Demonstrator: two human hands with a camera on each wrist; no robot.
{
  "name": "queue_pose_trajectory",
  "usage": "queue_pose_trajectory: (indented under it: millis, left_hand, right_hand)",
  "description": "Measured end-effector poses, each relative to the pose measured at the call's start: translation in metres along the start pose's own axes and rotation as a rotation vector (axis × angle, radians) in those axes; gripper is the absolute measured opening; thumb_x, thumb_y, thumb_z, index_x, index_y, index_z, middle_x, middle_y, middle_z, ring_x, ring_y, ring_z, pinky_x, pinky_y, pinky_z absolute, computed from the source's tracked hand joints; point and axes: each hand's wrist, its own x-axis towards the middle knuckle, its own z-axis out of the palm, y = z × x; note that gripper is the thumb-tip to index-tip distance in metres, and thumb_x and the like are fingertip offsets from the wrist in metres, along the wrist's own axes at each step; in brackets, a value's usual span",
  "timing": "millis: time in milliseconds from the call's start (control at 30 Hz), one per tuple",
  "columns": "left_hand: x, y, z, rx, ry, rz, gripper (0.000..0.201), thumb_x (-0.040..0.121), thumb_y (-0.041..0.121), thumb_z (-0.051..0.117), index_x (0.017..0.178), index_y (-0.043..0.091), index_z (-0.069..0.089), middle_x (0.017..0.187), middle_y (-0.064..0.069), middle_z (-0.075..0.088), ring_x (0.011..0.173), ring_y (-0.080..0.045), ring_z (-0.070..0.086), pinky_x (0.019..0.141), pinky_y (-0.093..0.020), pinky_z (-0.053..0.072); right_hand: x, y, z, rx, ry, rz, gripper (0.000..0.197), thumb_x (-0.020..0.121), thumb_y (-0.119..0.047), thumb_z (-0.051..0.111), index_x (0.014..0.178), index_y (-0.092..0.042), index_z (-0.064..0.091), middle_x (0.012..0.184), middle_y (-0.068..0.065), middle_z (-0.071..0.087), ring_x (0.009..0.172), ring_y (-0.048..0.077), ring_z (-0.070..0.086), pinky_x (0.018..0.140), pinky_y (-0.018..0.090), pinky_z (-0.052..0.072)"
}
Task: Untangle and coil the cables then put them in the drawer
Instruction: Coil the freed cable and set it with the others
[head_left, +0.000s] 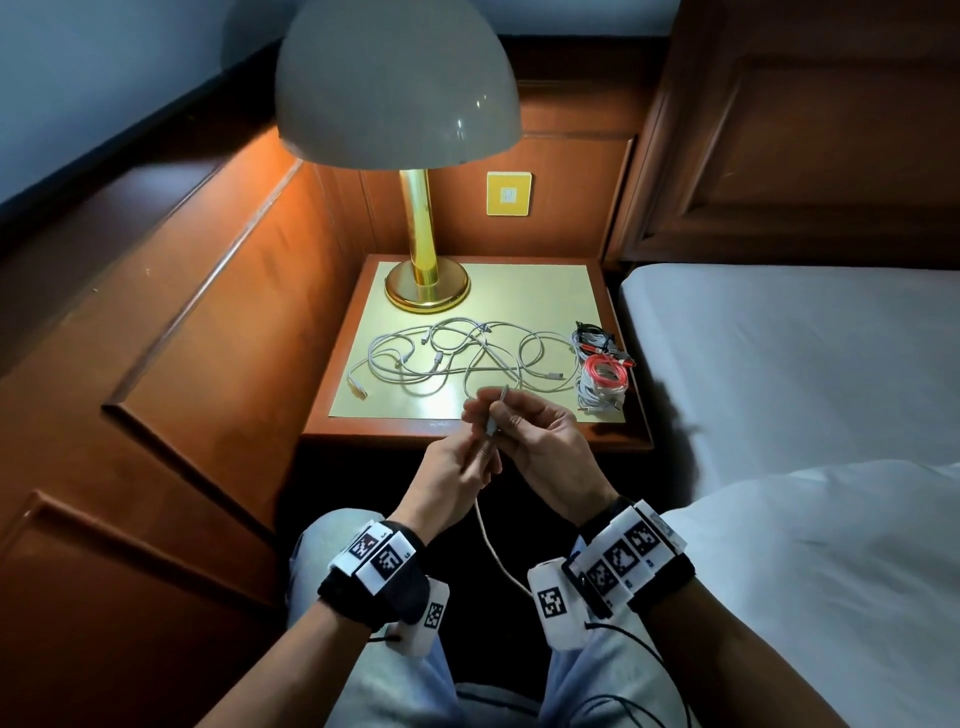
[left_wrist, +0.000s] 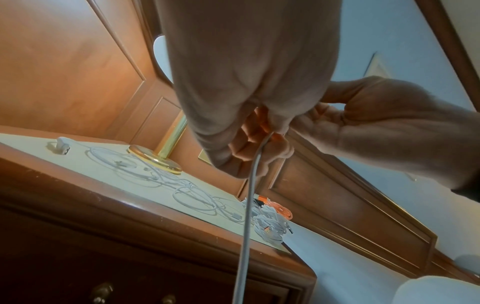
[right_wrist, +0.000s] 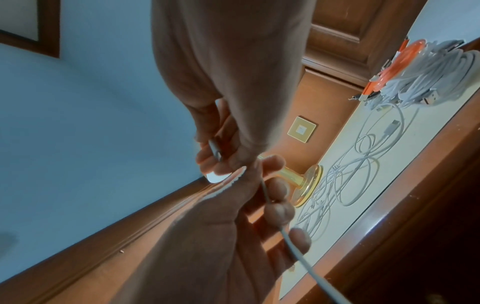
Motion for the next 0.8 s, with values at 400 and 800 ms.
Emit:
queue_pose_trajectory:
  millis: [400, 800]
  left_hand:
    - [-0.006, 0.000, -0.001, 0.285, -0.086, 0.097, 0.016, 0.102, 0.018, 0.054, 0.088, 0.026, 0.059, 0.075, 0.011, 0.061, 0.067, -0.004, 0.055, 0.066, -0.014, 0.039]
    - [-0.001, 0.008, -0.010, 0.410, 0.103, 0.255, 0.006, 0.089, 0.011, 0.073, 0.095, 0.010, 0.072, 0.086, -0.002, 0.070, 0.072, -0.010, 0.055, 0.070, 0.002, 0.032]
  right_hand:
    - [0.016, 0.020, -0.035, -0.921, 0.031, -0.426, 0.012, 0.092, 0.001, 0.068, 0.100, -0.003, 0.075, 0.097, 0.000, 0.077, 0.093, 0.015, 0.073, 0.088, 0.027, 0.058]
    - [0.007, 0.018, -0.053, -1.047, -0.068, -0.250, 0.012, 0.096, -0.002, 0.061, 0.089, -0.006, 0.069, 0.080, 0.001, 0.071, 0.075, 0.011, 0.065, 0.075, 0.029, 0.054]
